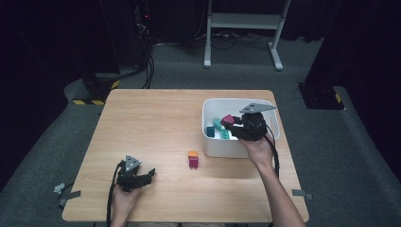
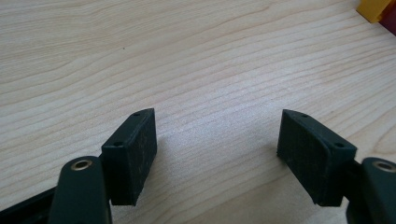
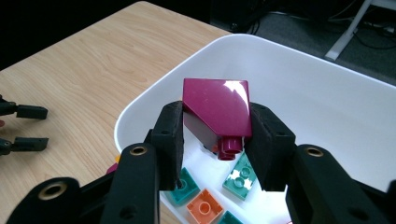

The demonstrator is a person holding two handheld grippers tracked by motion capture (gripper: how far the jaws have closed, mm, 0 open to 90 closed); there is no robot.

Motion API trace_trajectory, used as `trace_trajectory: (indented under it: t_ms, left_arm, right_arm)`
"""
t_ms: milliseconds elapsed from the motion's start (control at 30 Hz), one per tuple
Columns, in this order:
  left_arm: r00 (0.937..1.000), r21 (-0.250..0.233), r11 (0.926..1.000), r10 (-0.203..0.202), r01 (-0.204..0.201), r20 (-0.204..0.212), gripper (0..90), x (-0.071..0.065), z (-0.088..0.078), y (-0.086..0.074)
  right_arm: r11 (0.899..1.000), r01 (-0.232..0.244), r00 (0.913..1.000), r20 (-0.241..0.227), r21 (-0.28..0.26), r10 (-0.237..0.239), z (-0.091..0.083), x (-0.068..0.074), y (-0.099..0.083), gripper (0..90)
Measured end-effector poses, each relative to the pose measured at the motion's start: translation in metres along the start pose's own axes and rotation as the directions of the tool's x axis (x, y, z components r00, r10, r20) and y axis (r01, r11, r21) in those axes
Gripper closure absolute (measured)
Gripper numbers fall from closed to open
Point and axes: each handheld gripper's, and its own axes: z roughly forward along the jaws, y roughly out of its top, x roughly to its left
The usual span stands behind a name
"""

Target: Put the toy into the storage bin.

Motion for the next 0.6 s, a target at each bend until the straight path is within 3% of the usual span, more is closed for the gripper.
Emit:
trace_trajectory:
  t_ms: [500,600]
  left_arm:
    - [1.0,0.0,1.0,0.0,0.0,0.0,28.7,0.0,0.0,0.0]
    - [1.0,0.0,1.0,0.0,0.0,0.0,28.7,0.0,0.0,0.0]
  right_arm:
    - [0.999,-0.01,0.9997,0.024,0.042,0.009,0.014,-0.008,-0.004,58.3]
    - [0.999,-0.016,0.9994,0.032,0.045,0.014,0.014,-0.009,-0.007,54.1]
